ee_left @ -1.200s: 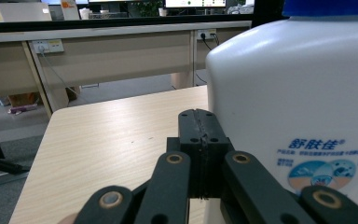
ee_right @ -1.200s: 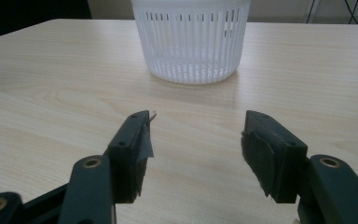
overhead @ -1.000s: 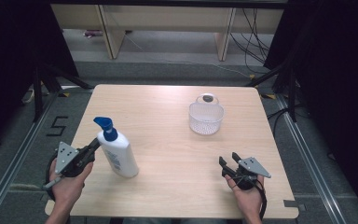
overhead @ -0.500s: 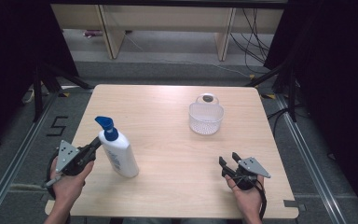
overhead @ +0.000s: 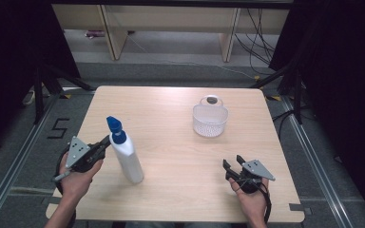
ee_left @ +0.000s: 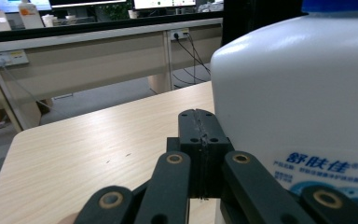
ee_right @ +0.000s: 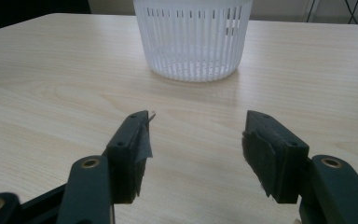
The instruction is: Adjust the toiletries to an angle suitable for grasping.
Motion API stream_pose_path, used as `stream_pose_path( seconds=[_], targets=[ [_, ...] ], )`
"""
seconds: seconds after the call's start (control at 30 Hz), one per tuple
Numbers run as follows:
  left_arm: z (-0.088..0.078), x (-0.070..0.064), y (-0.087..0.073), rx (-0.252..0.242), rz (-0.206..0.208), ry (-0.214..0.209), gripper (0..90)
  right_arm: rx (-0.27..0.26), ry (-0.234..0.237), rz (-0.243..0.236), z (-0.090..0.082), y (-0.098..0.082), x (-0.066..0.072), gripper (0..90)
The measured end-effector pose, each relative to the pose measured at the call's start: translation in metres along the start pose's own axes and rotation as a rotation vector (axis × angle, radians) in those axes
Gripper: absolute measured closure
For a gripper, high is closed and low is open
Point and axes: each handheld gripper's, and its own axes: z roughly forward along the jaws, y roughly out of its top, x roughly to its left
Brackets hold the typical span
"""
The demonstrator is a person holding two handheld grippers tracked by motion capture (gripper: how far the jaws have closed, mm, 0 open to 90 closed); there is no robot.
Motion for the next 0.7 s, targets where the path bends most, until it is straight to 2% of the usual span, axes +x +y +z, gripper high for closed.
stream_pose_path(
  seconds=[0.17, 0.23, 0.27, 0.3, 0.33, 0.37, 0.6, 0.7],
  targets=[
    [0.007, -0.002, 0.002, 0.001, 0.020, -0.033, 89.9, -0.003, -0.004, 0.003, 0.000, 0.000, 0.000, 41.9],
    [0.009, -0.003, 0.002, 0.007, 0.034, -0.044, 90.0, -0.004, -0.013, -0.010, 0.001, 0.000, 0.000, 41.8],
    [0.010, -0.003, 0.001, 0.002, 0.037, -0.053, 90.0, -0.015, -0.009, -0.037, 0.001, 0.000, -0.002, 41.8],
    [0.011, -0.004, 0.001, 0.010, 0.040, -0.057, 90.0, -0.012, -0.003, -0.015, 0.001, 0.000, 0.000, 41.8],
    [0.013, -0.005, 0.000, -0.002, 0.038, -0.065, 89.9, -0.011, -0.007, -0.022, 0.001, 0.000, 0.000, 41.8],
    [0.012, -0.006, 0.000, 0.012, 0.044, -0.066, 89.9, -0.011, -0.008, -0.022, 0.001, 0.000, 0.000, 41.8],
    [0.015, -0.013, -0.002, 0.003, 0.061, -0.107, 89.9, -0.007, 0.010, -0.026, 0.001, 0.000, 0.000, 41.7],
    [0.015, -0.014, -0.002, 0.009, 0.061, -0.108, 89.9, -0.007, -0.005, -0.036, 0.001, 0.000, 0.000, 41.6]
  ],
)
